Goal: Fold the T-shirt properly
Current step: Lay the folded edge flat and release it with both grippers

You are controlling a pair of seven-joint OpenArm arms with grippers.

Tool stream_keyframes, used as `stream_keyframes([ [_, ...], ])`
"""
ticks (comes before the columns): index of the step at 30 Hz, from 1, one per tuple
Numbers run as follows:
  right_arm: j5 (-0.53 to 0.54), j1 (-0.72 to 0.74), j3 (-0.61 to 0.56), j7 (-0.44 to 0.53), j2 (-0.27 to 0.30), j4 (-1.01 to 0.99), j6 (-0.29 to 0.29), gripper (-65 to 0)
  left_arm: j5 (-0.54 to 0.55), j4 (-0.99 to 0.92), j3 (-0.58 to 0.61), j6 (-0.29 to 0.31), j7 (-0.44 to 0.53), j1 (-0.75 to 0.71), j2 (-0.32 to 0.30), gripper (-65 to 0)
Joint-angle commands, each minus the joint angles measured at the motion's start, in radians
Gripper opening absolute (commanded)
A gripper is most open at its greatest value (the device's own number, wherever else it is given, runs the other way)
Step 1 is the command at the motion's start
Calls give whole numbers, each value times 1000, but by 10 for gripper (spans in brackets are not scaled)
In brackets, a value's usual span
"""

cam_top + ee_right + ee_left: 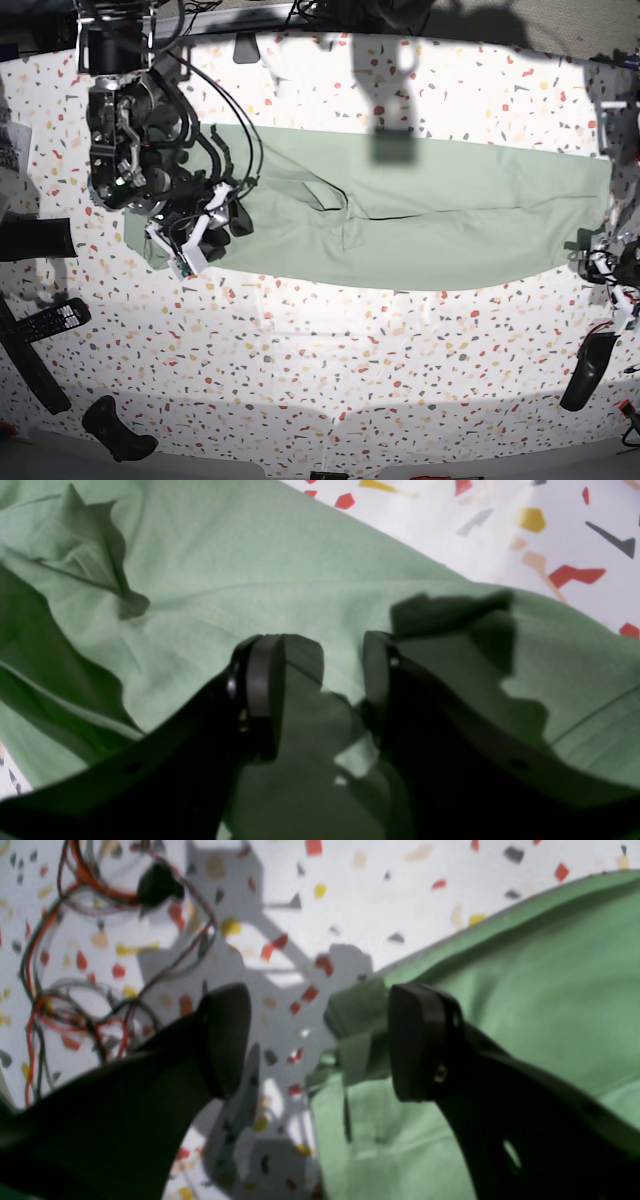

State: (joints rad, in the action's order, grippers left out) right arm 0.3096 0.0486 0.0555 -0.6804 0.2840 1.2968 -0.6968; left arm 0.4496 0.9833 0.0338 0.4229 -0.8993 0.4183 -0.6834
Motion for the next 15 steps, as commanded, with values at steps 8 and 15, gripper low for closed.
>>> stream_keyframes([
  [8,-71,33,4,-40,97,6,32,-400,137,13,-6,1,-9,-11,-29,-257],
  [15,-67,77,4,-43,111,6,55,-400,201,13,-6,1,-9,-89,-26,-256],
])
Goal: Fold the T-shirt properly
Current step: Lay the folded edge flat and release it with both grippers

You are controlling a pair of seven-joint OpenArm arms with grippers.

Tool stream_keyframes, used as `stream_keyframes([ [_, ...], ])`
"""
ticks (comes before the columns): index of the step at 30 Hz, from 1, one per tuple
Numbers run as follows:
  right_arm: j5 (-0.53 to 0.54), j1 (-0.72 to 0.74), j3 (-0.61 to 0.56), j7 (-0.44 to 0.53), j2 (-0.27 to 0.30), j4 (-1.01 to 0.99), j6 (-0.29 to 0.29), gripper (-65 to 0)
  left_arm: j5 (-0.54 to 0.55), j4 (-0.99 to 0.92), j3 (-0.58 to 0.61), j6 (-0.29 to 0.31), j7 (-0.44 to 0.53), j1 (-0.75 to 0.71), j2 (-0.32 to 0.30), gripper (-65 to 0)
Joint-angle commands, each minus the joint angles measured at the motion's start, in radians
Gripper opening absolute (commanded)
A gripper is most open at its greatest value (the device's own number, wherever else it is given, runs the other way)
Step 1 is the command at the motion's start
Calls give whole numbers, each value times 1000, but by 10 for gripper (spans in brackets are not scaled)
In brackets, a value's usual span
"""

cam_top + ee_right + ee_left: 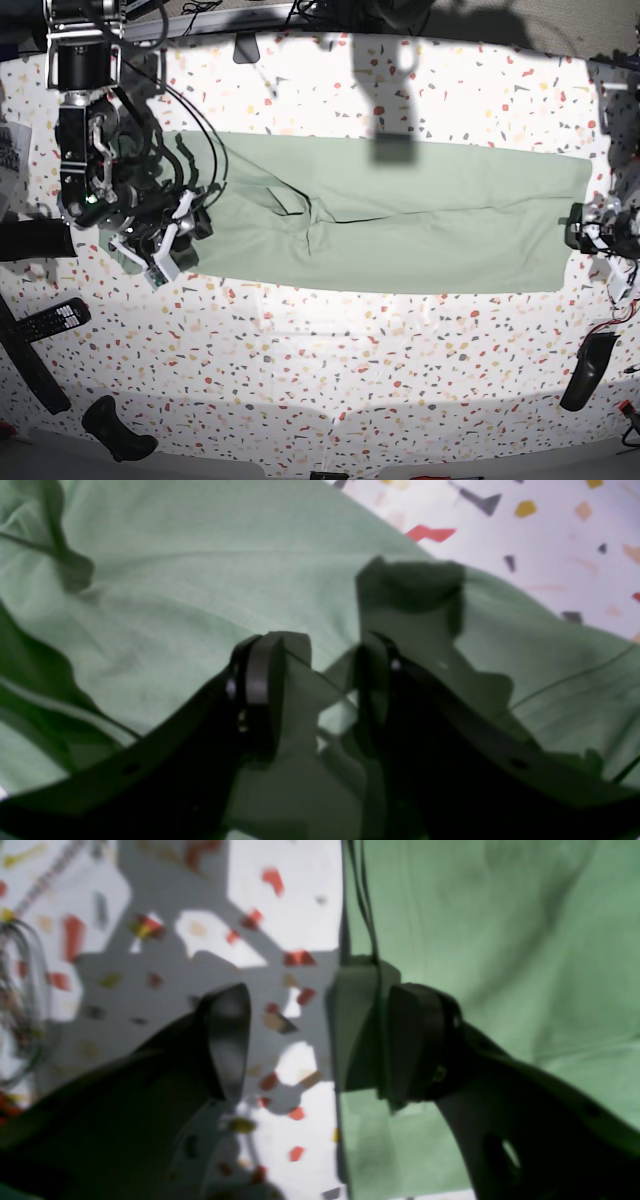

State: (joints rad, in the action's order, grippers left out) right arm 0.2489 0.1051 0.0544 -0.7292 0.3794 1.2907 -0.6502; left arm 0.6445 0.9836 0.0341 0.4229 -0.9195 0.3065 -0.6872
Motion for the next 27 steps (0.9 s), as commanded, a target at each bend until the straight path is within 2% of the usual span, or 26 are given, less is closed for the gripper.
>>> stream_keyframes([
  [1,2,27,5,5,16,12,8,-400,21,13,-6,1,11,19,-22,-256],
  [3,28,42,5,-9,13,12,8,-400,31,13,-6,-3,20,18,-23,-252],
  [7,55,65,5,-21,13,12,7,-400,27,13,-6,-62,49,29,-26,-252],
  [11,74,84,5,-18,16,23,3,-399,43,13,-7,-64,29,31,-29,-252],
  [15,95,111,5,-21,16,45,3,-397,134,12,-7,-63,38,31,-29,-253],
  [19,95,139,5,-38,17,45,3,-397,142,13,-7,-63,54,31,-28,-253],
  [21,96,149,5,-46,16,45,3,-397,124,13,-7,-63,54,31,-27,-253],
  [25,95,167,5,-66,16,45,3,-397,17,13,-7,-63,87,31,-24,-252],
  [27,96,176,5,-111,16,45,3,-397,-17,13,-7,-63,95,31,-26,-217],
])
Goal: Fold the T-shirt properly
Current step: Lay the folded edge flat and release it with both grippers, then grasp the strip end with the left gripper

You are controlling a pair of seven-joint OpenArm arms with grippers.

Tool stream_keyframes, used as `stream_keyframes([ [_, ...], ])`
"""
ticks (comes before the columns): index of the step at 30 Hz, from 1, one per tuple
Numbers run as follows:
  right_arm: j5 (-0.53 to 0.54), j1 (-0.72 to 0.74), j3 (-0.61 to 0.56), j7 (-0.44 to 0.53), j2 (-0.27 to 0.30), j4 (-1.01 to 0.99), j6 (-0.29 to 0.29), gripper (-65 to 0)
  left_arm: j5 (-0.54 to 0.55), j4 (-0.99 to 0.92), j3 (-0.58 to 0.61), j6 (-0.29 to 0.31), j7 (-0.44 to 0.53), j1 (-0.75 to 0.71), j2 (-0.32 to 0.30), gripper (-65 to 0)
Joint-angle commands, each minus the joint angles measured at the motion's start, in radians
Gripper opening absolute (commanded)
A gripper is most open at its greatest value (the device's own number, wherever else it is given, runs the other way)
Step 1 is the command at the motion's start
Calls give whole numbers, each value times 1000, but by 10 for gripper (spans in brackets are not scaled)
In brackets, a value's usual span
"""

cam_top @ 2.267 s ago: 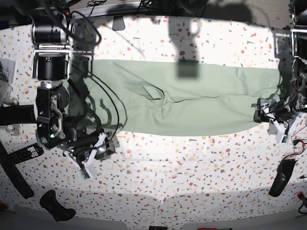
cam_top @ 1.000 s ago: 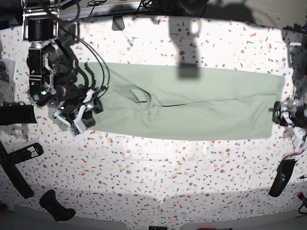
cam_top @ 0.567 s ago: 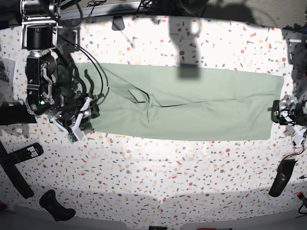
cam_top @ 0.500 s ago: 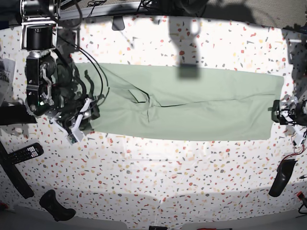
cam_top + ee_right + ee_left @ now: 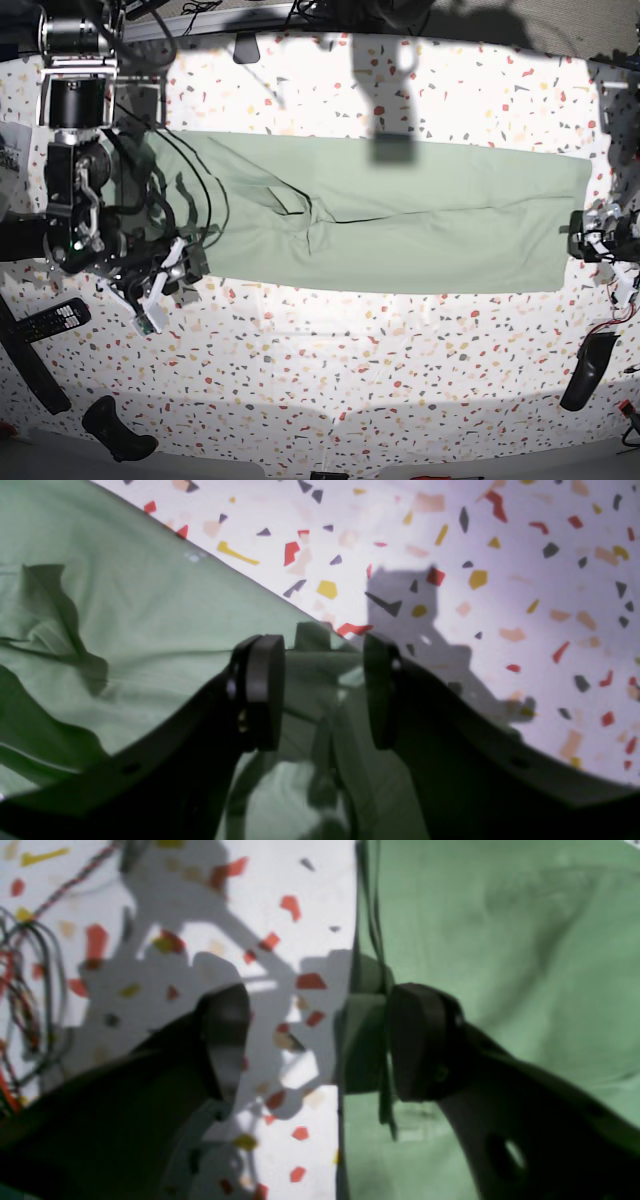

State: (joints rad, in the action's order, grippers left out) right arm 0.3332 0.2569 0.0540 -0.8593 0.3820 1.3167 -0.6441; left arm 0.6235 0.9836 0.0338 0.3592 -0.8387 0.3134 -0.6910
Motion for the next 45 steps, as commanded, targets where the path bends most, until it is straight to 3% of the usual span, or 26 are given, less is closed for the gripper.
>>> stream_keyframes([
  [1,11,27,5,-1,14,19,-3,-397,5,13,-6,1,7,24,-21,-194],
  [3,11,30,5,-13,14,19,-5,-397,14,13,-6,15,-27,24,-21,-195],
  [5,21,30,5,-8,14,19,-41,-397,47,12,-6,20,-54,24,-22,-195],
  [7,80,26,6,23,14,24,-54,-397,112,12,-7,31,-71,24,-22,-195],
  [11,150,-27,6,106,13,70,-54,-397,315,12,-7,113,-90,21,-21,-195],
  [14,121,-108,6,157,8,138,-54,-397,382,12,-7,174,-115,22,-21,-195],
  [18,116,-236,27,173,-5,250,-54,-398,383,12,-7,173,-113,22,-22,-197],
  [23,116,-386,222,171,-126,366,-54,-398,336,12,-31,172,-89,21,-21,-197],
  [28,123,-528,398,146,-215,448,-54,-398,201,10,-126,74,-74,18,-22,-197],
  [33,200,-655,435,102,-222,525,-54,-398,188,8,-143,75,-69,-21,-21,-197],
  [38,202,-742,435,98,-222,608,-54,-398,221,-52,-143,84,-59,-50,-21,-199],
  [42,202,-773,435,105,-222,641,-54,-398,330,-87,-143,159,-58,-50,-21,-199],
  [45,202,-773,435,103,-225,641,-54,-398,324,-89,-143,171,-63,-51,-17,-199],
])
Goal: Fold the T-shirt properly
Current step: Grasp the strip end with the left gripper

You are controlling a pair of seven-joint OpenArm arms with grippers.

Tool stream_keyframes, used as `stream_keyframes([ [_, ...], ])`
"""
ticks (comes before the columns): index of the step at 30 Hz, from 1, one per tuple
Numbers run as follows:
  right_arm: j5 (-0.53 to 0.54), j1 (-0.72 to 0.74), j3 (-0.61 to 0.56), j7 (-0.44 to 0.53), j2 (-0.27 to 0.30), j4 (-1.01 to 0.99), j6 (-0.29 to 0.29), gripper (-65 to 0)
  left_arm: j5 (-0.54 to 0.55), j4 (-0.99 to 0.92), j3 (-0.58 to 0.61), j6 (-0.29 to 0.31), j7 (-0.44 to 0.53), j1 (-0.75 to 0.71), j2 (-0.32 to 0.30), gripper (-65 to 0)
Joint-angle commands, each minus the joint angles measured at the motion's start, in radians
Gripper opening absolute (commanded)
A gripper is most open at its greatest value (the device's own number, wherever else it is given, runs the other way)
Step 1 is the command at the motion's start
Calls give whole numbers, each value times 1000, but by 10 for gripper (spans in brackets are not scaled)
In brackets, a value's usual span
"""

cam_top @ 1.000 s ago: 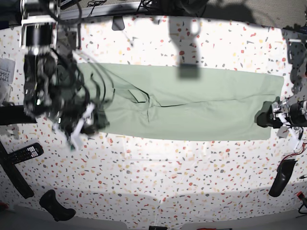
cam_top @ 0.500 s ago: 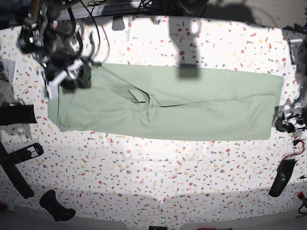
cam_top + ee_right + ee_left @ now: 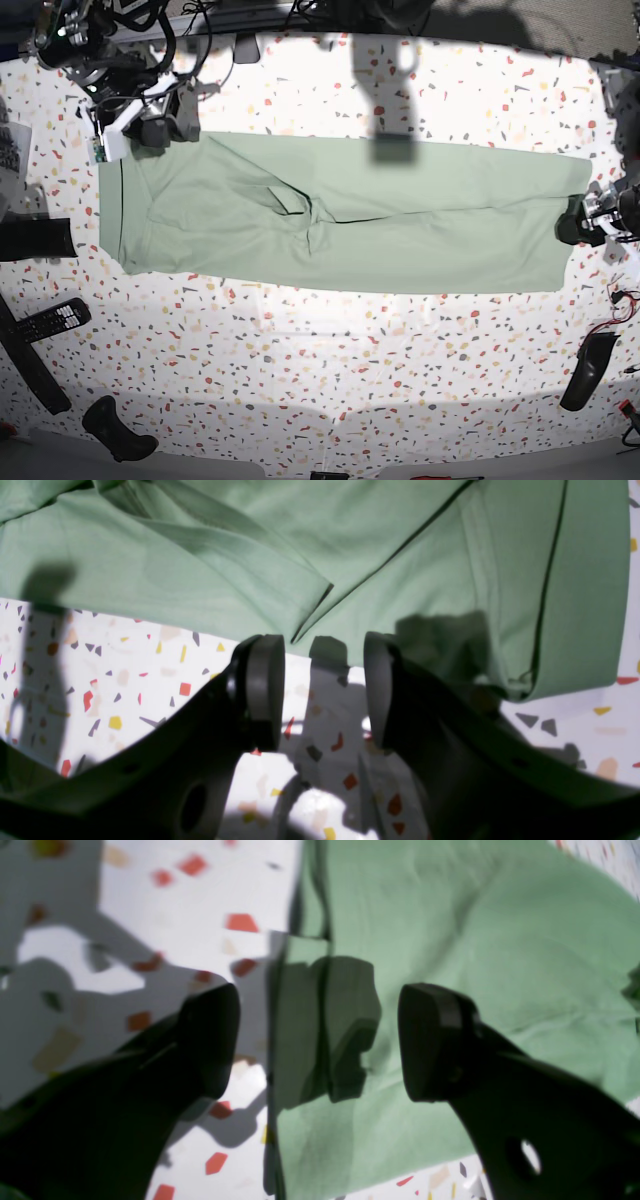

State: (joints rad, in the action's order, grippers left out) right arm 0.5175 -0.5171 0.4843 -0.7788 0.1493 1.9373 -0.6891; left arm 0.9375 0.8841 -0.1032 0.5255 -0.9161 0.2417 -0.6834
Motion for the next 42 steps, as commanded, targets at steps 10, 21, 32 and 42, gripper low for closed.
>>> stream_keyframes([
  [10,18,2,5,14,8,21,-9,-398,25,10,-6,98,-35,-69,43,-199],
  [21,19,8,5,11,8,21,-9,-398,68,10,-6,98,-48,-70,40,-199],
  [32,19,8,5,11,8,21,-9,-398,67,10,-6,97,20,-69,40,-650],
  [42,64,11,5,-7,8,21,-9,-398,66,13,-6,97,-39,-23,41,-650],
])
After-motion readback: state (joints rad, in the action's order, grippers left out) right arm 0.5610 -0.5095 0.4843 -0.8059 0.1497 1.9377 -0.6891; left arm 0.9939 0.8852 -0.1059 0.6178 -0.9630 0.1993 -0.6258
